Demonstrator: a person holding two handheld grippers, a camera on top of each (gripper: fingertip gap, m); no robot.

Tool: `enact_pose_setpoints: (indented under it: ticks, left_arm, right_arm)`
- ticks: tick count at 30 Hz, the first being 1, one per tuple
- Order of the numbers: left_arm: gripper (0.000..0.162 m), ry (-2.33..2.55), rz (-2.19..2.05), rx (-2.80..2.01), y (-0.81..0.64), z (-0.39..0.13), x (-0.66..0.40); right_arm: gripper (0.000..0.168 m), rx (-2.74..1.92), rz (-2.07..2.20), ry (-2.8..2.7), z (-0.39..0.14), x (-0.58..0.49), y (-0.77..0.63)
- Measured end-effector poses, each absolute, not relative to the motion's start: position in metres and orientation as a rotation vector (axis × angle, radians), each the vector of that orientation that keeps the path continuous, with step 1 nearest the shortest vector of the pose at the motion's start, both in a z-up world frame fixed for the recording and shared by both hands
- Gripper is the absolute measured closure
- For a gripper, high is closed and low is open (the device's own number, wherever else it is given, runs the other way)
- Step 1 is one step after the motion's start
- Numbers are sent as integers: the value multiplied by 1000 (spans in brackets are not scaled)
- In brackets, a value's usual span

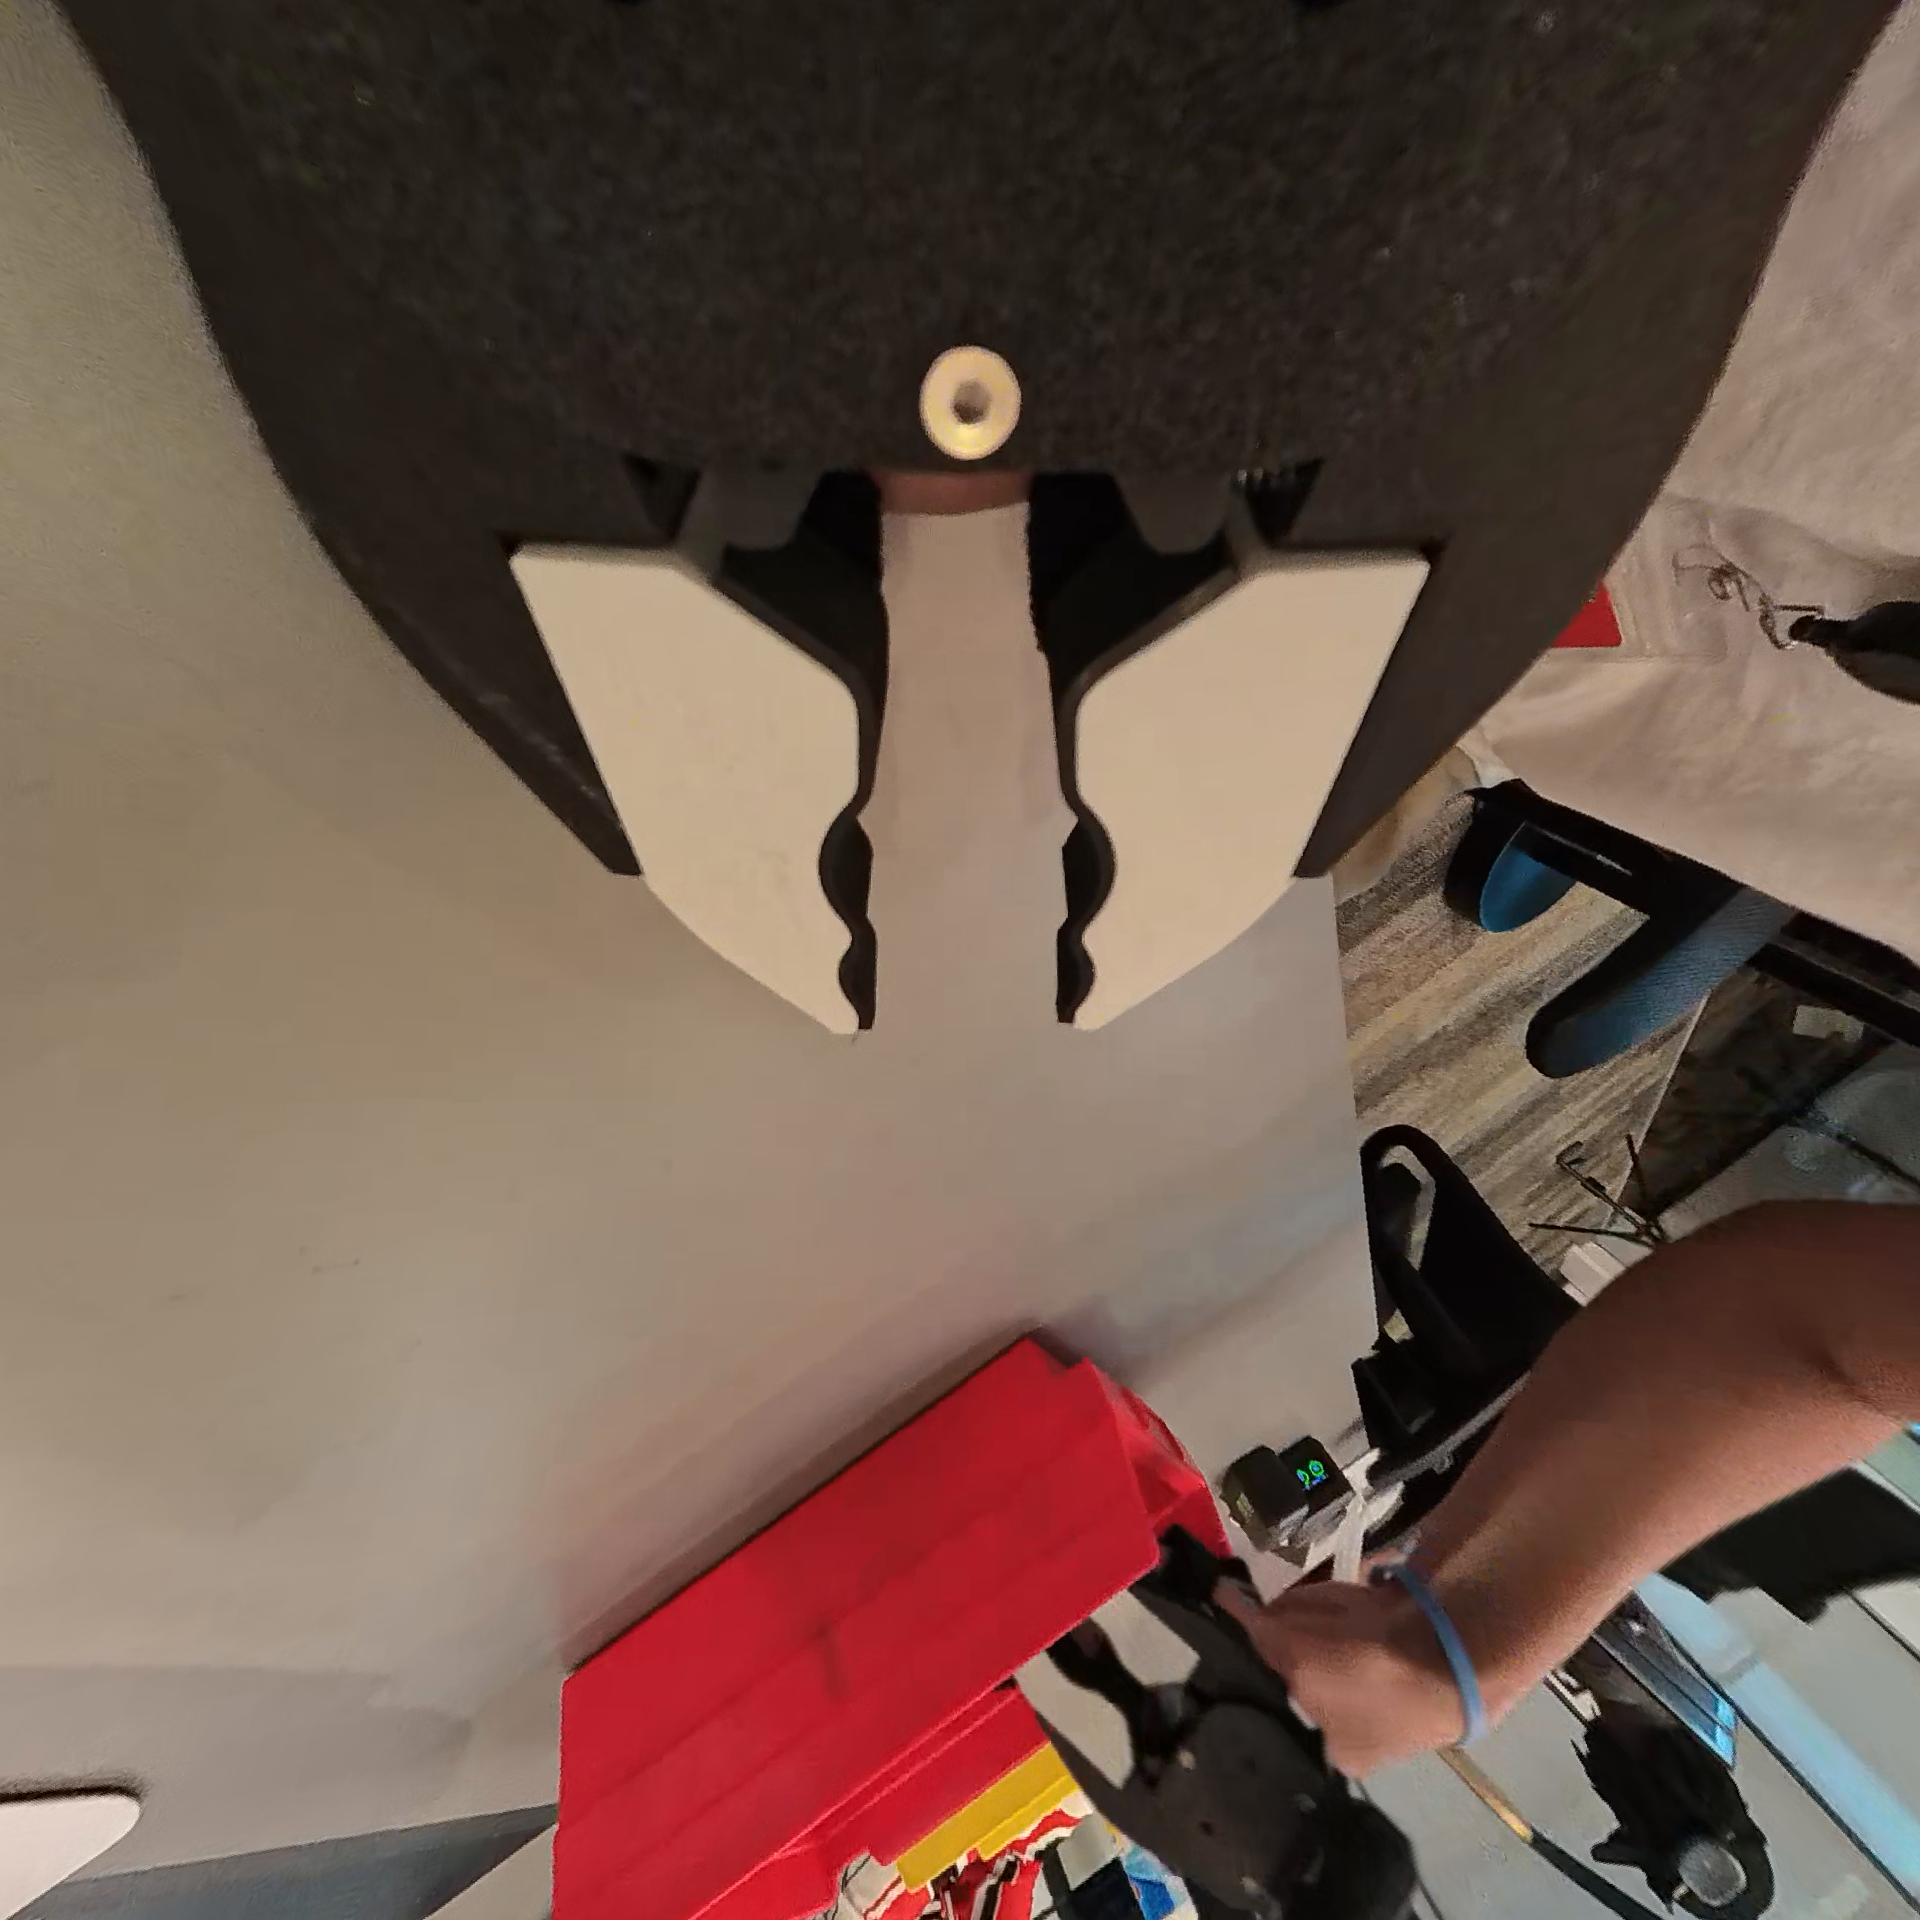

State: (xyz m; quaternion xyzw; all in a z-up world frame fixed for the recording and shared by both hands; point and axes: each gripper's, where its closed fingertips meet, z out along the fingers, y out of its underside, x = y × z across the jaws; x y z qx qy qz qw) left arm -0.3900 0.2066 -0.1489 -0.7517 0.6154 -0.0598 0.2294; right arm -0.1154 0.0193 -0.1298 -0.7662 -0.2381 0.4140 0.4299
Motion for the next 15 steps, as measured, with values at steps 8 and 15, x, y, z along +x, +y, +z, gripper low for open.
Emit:
enact_pose_setpoints:
  ticks: [8,15]
  left_arm:
    - [136,1792,-96,-2304,207,-182,-391]
    - [159,1630,-63,-2380,208,-187,-397]
  right_arm:
    - [136,-1905,1063,-537,-128,-111,26]
    - [136,-1897,1138,-499,-126,-115,31]
